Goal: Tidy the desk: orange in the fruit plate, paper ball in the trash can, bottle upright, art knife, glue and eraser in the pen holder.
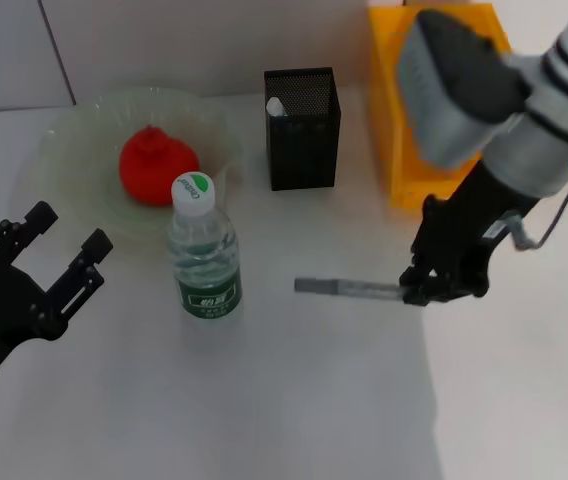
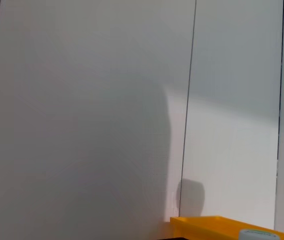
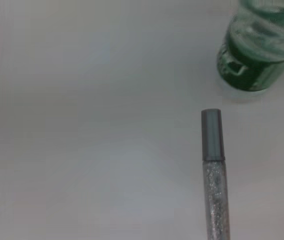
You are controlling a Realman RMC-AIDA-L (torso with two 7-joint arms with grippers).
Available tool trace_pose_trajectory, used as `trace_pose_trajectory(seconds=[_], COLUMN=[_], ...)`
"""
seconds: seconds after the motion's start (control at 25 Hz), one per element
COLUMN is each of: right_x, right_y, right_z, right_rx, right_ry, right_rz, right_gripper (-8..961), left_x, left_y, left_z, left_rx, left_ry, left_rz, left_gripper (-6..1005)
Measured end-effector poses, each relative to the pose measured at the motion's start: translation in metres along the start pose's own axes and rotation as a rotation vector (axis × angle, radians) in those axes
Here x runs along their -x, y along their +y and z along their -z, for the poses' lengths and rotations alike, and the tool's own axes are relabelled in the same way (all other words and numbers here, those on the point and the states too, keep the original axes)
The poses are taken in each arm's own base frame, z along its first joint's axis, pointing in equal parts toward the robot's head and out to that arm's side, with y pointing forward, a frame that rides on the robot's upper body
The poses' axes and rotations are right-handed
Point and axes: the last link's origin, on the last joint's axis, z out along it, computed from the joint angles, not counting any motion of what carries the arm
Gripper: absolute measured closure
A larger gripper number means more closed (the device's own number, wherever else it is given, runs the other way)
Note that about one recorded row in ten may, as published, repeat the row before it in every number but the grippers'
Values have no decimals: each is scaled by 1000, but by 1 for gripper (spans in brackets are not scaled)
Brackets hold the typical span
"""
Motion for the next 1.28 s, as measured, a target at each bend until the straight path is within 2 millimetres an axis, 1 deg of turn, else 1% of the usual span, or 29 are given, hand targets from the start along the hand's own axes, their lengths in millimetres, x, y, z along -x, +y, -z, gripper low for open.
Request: trace_pose_trajectory(seconds=[0.12, 0.16, 0.2, 0.24, 0.32, 0.36, 0.4, 0.44, 0.52, 0.56, 0.6, 0.64, 0.76, 0.8, 0.84, 0.88, 0.92, 0.96, 1.0, 1.04, 1.08, 1.12, 1.2, 1.28], right_x=[-13, -13, -20, -20, -23, -23, -23, -23, -19, -18, -16, -16, -16, -19, -19, -21, -25, -25, -29, -29, -32, -32, -32, -32], right_y=[-4, -4, -7, -7, -9, -9, -10, -10, -8, -5, 0, 0, 6, 7, 7, 6, 6, 6, 6, 6, 8, 8, 10, 10], right_z=[18, 18, 27, 27, 33, 37, 43, 43, 47, 48, 48, 48, 50, 50, 50, 50, 48, 48, 46, 46, 43, 43, 38, 39], right_rx=[-17, -17, -25, -25, -26, -16, 23, 23, 101, 150, 233, 233, 328, 375, 375, 399, 451, 451, 518, 518, 570, 570, 598, 593], right_ry=[-82, -82, -154, -154, -239, -300, -425, -425, -538, -595, -699, -699, -863, -965, -965, -1014, -1123, -1123, -1265, -1265, -1377, -1377, -1431, -1432], right_rz=[-101, -101, -180, -180, -264, -317, -418, -418, -509, -548, -605, -605, -643, -667, -667, -686, -710, -710, -729, -729, -742, -742, -744, -738], right_gripper=[821, 821, 821, 821, 822, 822, 822, 822, 823, 823, 823, 823, 824, 824, 824, 825, 825, 825, 825, 825, 826, 826, 826, 827], left_x=[-1, -1, -1, -1, -1, -1, -1, -1, -1, -1, -2, -2, -1, -1, -1, -1, -1, -2, -2, -1, -1, -1, -1, -1], left_y=[0, 0, 0, 0, 0, 0, 0, 0, -1, -1, -1, -1, -2, -2, -2, -2, -2, -3, -3, -4, -4, -4, -4, -4], left_z=[-2, -2, -2, -3, -4, -5, -5, -5, -5, -5, -5, -5, -6, -6, -6, -6, -6, -7, -7, -7, -7, -7, -9, -9], left_rx=[4, 4, 6, 8, 12, 13, 13, 13, 14, 14, 15, 15, 15, 15, 15, 15, 15, 16, 16, 22, 22, 28, 32, 32], left_ry=[2, 2, 3, 4, 5, 5, 5, 5, 4, 4, 3, 3, 2, 1, 1, 1, 1, 0, 0, -7, -7, -12, -11, -11], left_rz=[-2, -2, -3, -3, -3, -3, -1, -1, 1, 1, 2, 2, 3, 2, 2, 2, 2, 0, 0, -7, -7, -10, -12, -13], left_gripper=[305, 305, 305, 305, 305, 305, 305, 306, 306, 306, 306, 306, 306, 306, 306, 306, 306, 306, 306, 306, 306, 306, 305, 305])
